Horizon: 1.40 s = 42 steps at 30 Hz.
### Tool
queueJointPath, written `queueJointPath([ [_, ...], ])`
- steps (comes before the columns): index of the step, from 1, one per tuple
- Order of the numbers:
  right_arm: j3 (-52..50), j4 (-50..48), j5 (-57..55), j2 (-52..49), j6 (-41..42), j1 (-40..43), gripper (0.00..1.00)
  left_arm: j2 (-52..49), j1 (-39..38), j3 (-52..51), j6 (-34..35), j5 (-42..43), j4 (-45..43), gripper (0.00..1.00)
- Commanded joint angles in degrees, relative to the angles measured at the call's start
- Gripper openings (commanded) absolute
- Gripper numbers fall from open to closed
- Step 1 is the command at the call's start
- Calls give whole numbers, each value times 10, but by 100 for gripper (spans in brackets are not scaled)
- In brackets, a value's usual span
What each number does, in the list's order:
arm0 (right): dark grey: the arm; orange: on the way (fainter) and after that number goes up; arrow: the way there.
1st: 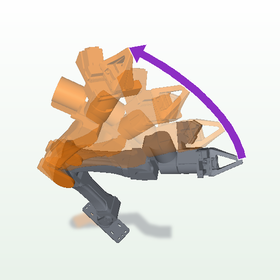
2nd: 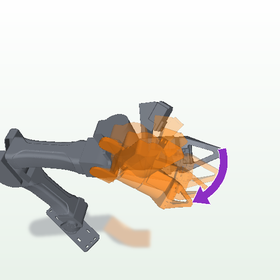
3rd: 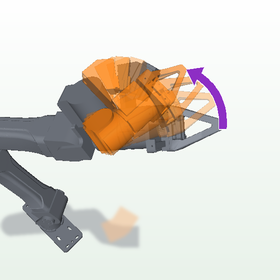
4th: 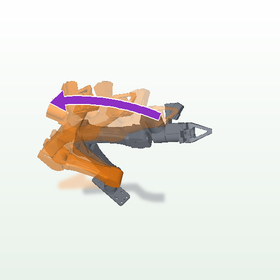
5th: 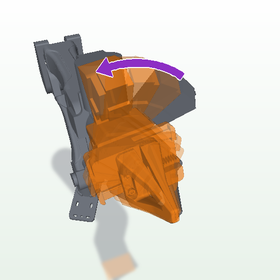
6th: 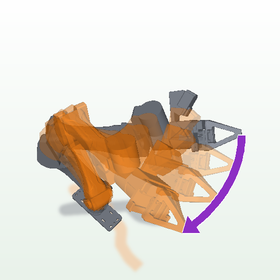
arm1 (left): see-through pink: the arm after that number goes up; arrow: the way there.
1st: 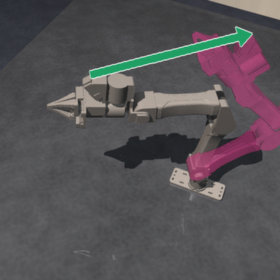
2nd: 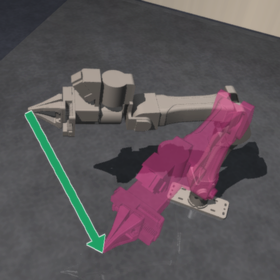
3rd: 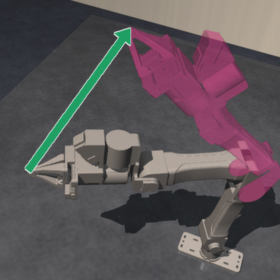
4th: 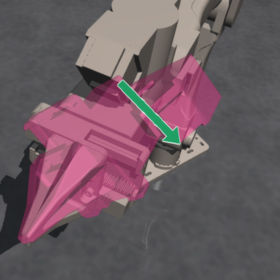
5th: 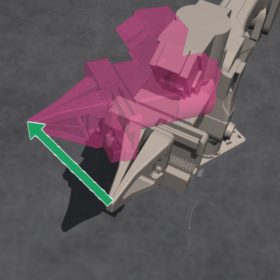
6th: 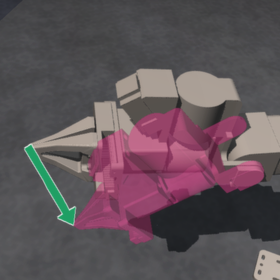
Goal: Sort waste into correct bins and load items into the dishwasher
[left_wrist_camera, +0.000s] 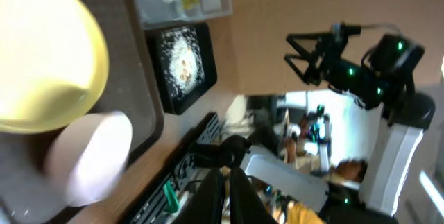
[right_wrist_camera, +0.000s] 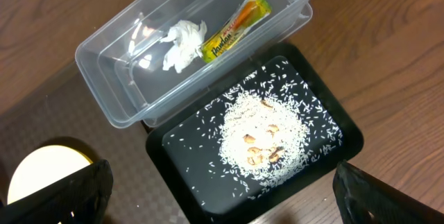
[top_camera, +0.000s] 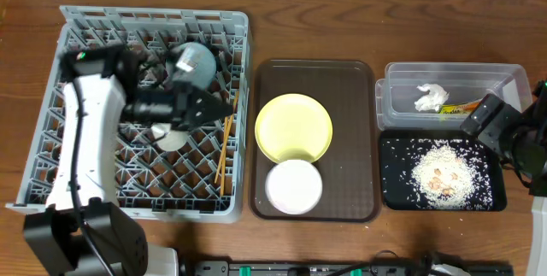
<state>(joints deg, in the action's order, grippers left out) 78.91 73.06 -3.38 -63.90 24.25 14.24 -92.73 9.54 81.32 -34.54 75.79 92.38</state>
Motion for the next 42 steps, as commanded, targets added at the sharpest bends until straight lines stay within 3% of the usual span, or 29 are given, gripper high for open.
queueJointPath([
  [1, 2, 0, 0, 2, -7, 0, 99, 15, 15, -25, -49, 4, 44, 8],
  [4, 2, 0, 0, 1, -7, 0, 99, 23, 5, -24, -49, -1, 44, 10],
  [6, 2, 1, 0, 2, -7, 0, 99, 37, -8, -24, -49, -2, 41, 22],
  [8, 2, 0, 0, 2, -7, 0, 99, 51, -23, -24, -49, -2, 37, 25],
  [10, 2, 1, 0, 2, -7, 0, 99, 69, -46, -24, -49, -4, 33, 48],
  [11, 2, 1, 0, 2, -7, 0, 99, 76, -56, -24, -48, -4, 31, 52],
  [16, 2, 1, 0, 2, -7, 0, 99, 102, -116, -24, -17, -16, 2, 61],
  [19, 2, 0, 0, 2, -7, 0, 99, 106, -154, -25, 44, -25, -45, 64],
  [21, 2, 0, 0, 1, -7, 0, 99, 106, -186, -25, 122, -56, -100, 66],
  [23, 2, 0, 0, 1, -7, 0, 99, 106, -219, -25, 223, -123, -158, 67],
  [26, 2, 1, 0, 2, -7, 0, 99, 107, -305, -25, 434, -329, -241, 71],
  [30, 2, 0, 0, 1, -7, 0, 99, 105, -480, -25, 579, -516, -321, 73],
  [35, 2, 1, 0, 2, -7, 0, 99, 84, -657, -25, 689, -723, -381, 89],
  [37, 2, 0, 0, 2, -7, 0, 99, 59, -724, -25, 722, -797, -391, 89],
  [42, 2, 0, 0, 1, -7, 0, 99, -1, -780, -25, 729, -829, -404, 89],
])
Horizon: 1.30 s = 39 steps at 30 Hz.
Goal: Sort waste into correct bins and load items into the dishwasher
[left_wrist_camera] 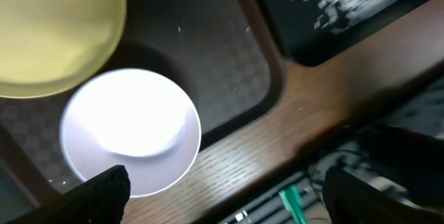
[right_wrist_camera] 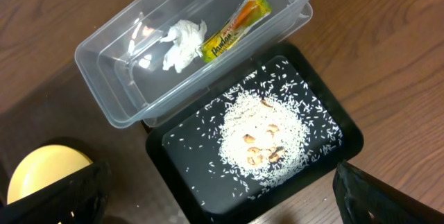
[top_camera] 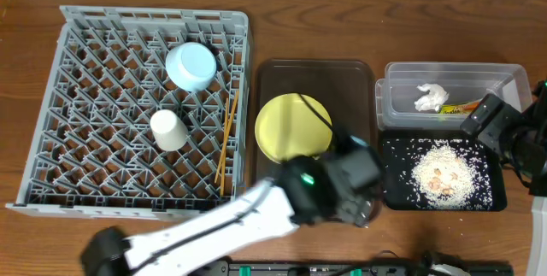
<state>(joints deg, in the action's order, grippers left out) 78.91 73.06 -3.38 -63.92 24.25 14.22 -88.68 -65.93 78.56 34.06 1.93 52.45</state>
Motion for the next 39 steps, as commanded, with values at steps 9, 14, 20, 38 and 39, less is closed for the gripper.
queueJointPath([
  [9, 2, 1, 0, 2, -7, 0, 99, -161, -36, 3, 46, -91, -10, 49],
  [14, 2, 0, 0, 2, -7, 0, 99, -194, -33, 3, 46, -104, -9, 49],
  [20, 2, 1, 0, 2, -7, 0, 99, -222, -33, 0, 87, -104, -10, 43],
  [38, 2, 1, 0, 2, -7, 0, 99, -271, -34, -22, 97, -101, -6, 75],
  [39, 2, 1, 0, 2, -7, 0, 99, -271, -36, -22, 97, -99, -3, 75],
])
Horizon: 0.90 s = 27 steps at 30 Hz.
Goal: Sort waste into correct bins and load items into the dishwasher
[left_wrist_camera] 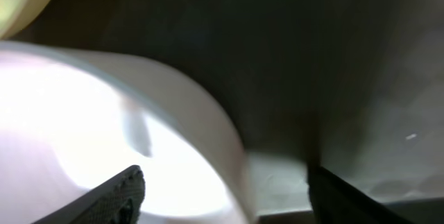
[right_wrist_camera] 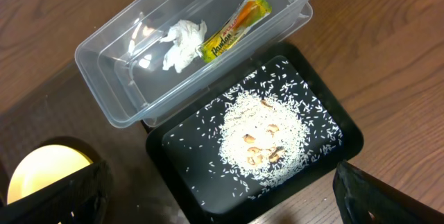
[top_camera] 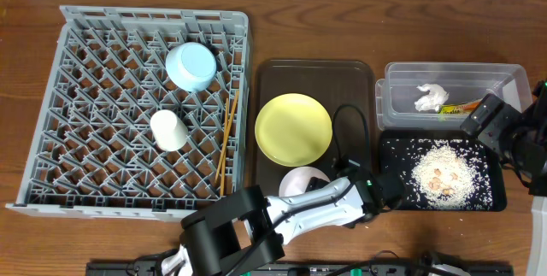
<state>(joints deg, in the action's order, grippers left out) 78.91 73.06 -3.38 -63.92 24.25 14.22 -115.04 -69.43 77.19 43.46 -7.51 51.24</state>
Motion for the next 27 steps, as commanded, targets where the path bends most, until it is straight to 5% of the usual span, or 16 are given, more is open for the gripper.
queueJointPath([
  [1, 2, 0, 0, 2, -7, 0, 99, -7, -2, -8, 3, -3, 12, 75],
  [4, 2, 0, 0, 2, -7, 0, 99, -7, -10, -8, 3, -3, 18, 59],
  [7, 2, 0, 0, 2, -7, 0, 99, -7, -10, -8, 4, -3, 17, 12],
  [8, 2, 1, 0, 2, -7, 0, 99, -7, -10, -8, 4, -3, 18, 8],
  [16, 2, 1, 0, 2, -7, 0, 99, 21, -10, 2, -35, 2, 39, 8],
  [27, 2, 1, 0, 2, -7, 0, 99, 269, 121, 24, -131, 209, 55, 7],
])
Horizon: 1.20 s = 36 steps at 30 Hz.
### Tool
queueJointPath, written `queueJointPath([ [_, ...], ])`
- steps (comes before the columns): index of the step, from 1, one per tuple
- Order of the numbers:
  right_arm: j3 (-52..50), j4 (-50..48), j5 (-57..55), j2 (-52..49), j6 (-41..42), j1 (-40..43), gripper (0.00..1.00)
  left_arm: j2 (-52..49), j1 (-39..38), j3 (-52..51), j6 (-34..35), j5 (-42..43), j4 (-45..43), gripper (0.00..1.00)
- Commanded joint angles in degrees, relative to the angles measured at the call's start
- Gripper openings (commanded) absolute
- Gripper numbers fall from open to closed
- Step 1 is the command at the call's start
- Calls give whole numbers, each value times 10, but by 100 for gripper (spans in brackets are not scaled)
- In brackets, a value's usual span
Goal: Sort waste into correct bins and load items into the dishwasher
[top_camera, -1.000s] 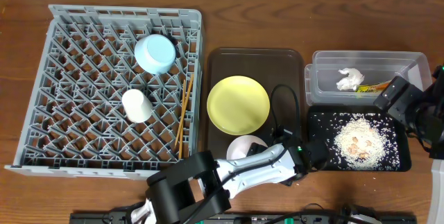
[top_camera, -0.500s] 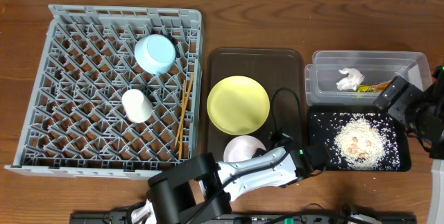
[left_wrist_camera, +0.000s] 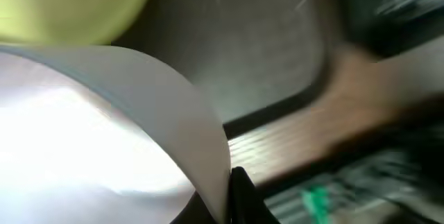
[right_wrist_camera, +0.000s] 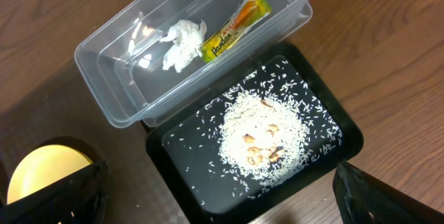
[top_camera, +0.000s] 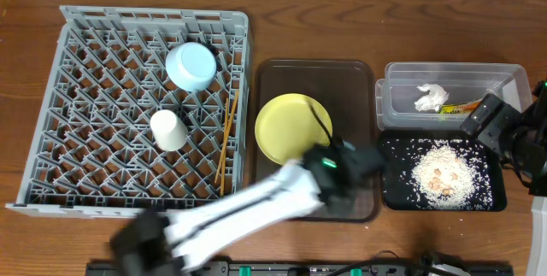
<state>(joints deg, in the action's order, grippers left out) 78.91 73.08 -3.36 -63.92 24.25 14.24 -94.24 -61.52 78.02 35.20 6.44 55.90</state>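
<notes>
My left gripper (left_wrist_camera: 232, 200) is shut on the rim of the white bowl (left_wrist_camera: 104, 134), which fills the lower left of the left wrist view. One dark finger (left_wrist_camera: 241, 195) presses the outside of the bowl's wall. In the overhead view the left gripper (top_camera: 332, 173) is blurred over the brown tray (top_camera: 350, 79), and the bowl is hidden beneath it. The yellow plate (top_camera: 289, 126) lies on the tray beside it. My right gripper (right_wrist_camera: 218, 186) hangs open above the black tray of rice (right_wrist_camera: 277, 141), holding nothing.
The grey dish rack (top_camera: 51, 131) on the left holds a blue bowl (top_camera: 191, 65), a white cup (top_camera: 168, 129) and chopsticks (top_camera: 226, 139). A clear bin (top_camera: 496, 75) at the right holds a tissue (top_camera: 431, 97) and a wrapper (right_wrist_camera: 236, 24).
The left gripper stood open around the white bowl's rim on the tray; now it is shut on that rim. The left arm lies at a different angle. The right arm has not moved.
The left arm was first over the dish rack beside the blue bowl. Then its gripper was open above the white bowl on the brown tray. Then its fingers straddled the bowl's rim, and now they grip it. The right gripper stayed open over the bins.
</notes>
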Motion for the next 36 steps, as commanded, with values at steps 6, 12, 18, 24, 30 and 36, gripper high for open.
queueJointPath([
  [6, 2, 0, 0, 2, -7, 0, 99, 216, 225, 14, -94, 220, 36, 7],
  [12, 2, 0, 0, 2, -7, 0, 99, 277, 428, -15, -170, 469, 56, 8],
  [18, 2, 0, 0, 2, -7, 0, 99, 273, 613, -80, -317, 617, 146, 8],
  [24, 2, 0, 0, 2, -7, 0, 99, 261, 725, -189, -405, 710, 147, 8],
  [30, 2, 0, 0, 2, -7, 0, 99, 192, 774, -228, -466, 714, 143, 8],
  [36, 2, 0, 0, 2, -7, 0, 99, 115, 782, -228, -497, 679, 143, 8],
])
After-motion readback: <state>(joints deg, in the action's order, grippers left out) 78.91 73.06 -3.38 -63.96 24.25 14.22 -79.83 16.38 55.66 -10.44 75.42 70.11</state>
